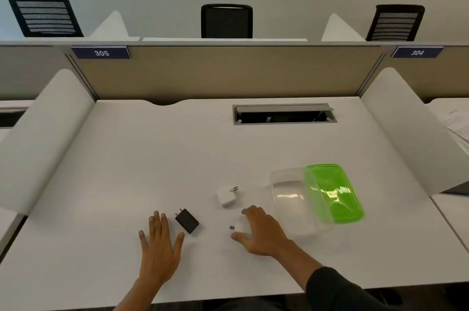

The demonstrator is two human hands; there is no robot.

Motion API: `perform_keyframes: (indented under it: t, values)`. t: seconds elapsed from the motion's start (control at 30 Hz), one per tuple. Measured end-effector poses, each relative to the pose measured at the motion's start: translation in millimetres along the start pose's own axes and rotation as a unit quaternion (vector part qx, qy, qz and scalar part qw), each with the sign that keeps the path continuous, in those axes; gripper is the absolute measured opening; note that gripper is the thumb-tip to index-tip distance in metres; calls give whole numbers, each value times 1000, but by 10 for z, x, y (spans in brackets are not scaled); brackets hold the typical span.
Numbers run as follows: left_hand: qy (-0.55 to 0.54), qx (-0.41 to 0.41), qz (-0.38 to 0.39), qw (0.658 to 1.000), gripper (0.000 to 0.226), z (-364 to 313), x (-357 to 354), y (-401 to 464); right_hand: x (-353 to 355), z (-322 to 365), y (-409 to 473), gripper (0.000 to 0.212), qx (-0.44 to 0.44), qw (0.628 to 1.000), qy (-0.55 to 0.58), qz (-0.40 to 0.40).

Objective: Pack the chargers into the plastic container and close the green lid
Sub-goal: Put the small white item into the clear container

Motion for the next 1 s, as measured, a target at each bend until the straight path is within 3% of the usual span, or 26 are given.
perform_keyframes:
  t: [0.13, 0.3, 0.53, 0.7, 0.87, 1.0]
  values:
    - [-45, 32, -3, 998, 112, 107, -70, 20, -46, 56, -14, 57, 23, 999, -21, 20]
    - [-30, 23, 5, 999, 114, 138, -185, -11, 11, 75, 82, 47, 22, 1000, 0, 3]
    - [-38, 18, 13, 999, 118, 176, -209, -18, 834, 18, 222, 31, 22, 973, 118, -197]
    - [-39, 12, 12, 999, 122, 177, -166, -34, 1385, -461, 181, 23, -73, 933, 184, -302]
    - [-33, 18, 9, 999, 118, 181, -171, -20, 1449, -1054, -20, 23, -207, 891, 263, -306]
    - [-28, 33, 9, 999, 105, 179, -191, -20, 1184, -1275, -133, 27, -279, 867, 319, -263]
Point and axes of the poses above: each hand's wrist, its own y-axis towards the middle knuckle, its own x-axis out of the back of the hand, z = x × y, the point moved 8 cm from there along y, towards the middle knuckle, and after that the axes turned 7 degrees about x, right-handed, at the moved point
